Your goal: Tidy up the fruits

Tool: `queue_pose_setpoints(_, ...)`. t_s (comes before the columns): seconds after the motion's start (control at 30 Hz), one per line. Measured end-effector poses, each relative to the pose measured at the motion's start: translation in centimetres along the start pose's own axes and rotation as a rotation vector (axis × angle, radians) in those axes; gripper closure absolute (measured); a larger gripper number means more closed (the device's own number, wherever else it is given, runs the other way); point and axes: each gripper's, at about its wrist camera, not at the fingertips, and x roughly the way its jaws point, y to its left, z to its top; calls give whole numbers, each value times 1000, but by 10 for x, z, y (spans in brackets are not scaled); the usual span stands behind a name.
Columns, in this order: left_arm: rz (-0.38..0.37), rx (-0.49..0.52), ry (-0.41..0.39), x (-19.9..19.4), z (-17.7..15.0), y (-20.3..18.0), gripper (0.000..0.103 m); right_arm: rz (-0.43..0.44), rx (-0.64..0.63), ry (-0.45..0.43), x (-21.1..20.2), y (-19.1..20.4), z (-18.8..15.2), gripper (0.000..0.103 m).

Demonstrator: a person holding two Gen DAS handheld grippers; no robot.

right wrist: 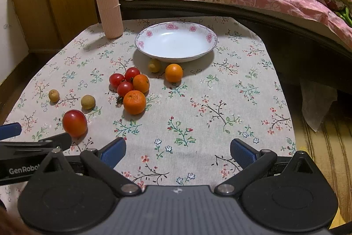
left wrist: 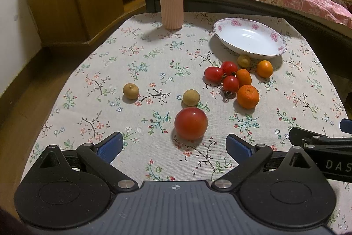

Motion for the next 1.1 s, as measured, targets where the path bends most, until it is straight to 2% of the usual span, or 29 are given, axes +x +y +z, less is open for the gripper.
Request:
queue_pose_setpoints(0.87,3,7,-1,0,0,1,4,-1,-1,-1,1,1,-1,2)
queue_pose_setpoints(1.1,-1,4,5,0,-4,5,8,9,-19,2,2,9,-2,4)
